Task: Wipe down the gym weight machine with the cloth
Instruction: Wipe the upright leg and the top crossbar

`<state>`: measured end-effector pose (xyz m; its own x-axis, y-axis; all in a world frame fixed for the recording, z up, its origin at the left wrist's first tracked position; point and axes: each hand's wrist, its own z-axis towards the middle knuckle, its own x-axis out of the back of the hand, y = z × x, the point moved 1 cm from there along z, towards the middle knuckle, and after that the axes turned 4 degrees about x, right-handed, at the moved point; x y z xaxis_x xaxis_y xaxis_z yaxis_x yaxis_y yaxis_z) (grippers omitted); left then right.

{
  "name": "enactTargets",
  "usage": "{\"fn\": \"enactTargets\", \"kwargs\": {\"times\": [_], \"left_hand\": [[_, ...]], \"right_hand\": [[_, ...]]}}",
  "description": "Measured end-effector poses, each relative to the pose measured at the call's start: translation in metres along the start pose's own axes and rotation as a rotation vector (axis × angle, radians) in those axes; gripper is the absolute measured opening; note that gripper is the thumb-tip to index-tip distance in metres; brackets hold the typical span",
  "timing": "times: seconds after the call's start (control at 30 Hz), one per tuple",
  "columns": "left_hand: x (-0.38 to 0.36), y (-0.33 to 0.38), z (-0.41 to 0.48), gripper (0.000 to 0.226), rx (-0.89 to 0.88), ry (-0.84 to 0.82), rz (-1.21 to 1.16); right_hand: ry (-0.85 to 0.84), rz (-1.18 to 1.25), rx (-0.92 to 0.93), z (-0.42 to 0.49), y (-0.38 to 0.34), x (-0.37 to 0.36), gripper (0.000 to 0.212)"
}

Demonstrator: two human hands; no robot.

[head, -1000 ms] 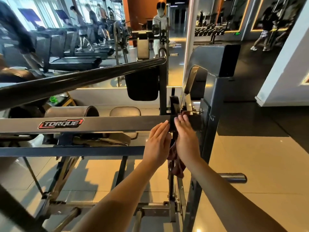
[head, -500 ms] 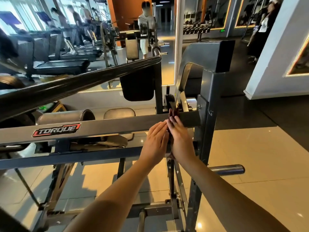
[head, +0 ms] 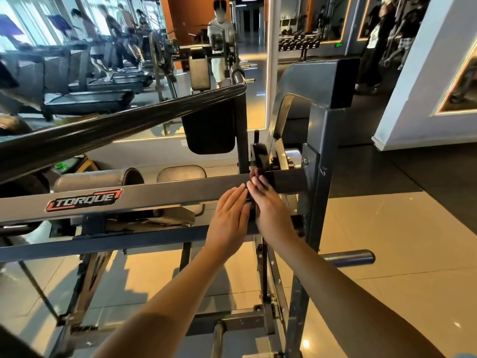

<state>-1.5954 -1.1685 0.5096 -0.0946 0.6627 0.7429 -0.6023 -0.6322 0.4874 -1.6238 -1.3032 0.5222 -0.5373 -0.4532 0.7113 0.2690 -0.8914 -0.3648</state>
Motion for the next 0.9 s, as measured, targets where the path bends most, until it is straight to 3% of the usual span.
{"fn": "enactTargets", "kwargs": {"times": [0.07, 0.2, 0.27, 0.53, 0.6, 0.77, 0.83, 0.9], "left_hand": [[0.004, -0.009, -0.002, 0.048, 0.017, 0.000, 0.035], [0.008, -0.017, -0.006, 0.050, 0.093, 0.037, 0.040], [0.011, -0.017, -0.009, 0.052, 0.139, 0.096, 0.051], [0.026, -0.035, -0.021, 0.049, 0.193, 0.201, 0.071], [0.028, -0.037, -0.024, 0.048, 0.213, 0.197, 0.088], [0.036, -0.046, -0.033, 0.048, 0.300, 0.224, 0.116], [0.043, -0.049, -0.039, 0.047, 0.345, 0.271, 0.114], [0.050, -0.053, -0.044, 0.046, 0.400, 0.275, 0.091]], "right_hand": [[-0.007, -0.044, 0.074, 0.001, 0.014, 0.005, 0.061], [0.109, -0.090, -0.130, 0.003, 0.038, 0.014, 0.060], [0.139, -0.056, -0.141, 0.007, 0.025, 0.002, 0.066], [-0.153, 0.147, 0.293, 0.040, -0.038, -0.044, 0.045], [-0.141, 0.130, 0.368, 0.042, -0.027, -0.037, 0.046], [0.018, 0.048, 0.068, 0.049, -0.007, -0.024, 0.046], [-0.001, 0.059, 0.118, 0.057, -0.031, -0.038, 0.048], [-0.125, 0.093, 0.225, 0.062, -0.061, -0.054, 0.051]]}}
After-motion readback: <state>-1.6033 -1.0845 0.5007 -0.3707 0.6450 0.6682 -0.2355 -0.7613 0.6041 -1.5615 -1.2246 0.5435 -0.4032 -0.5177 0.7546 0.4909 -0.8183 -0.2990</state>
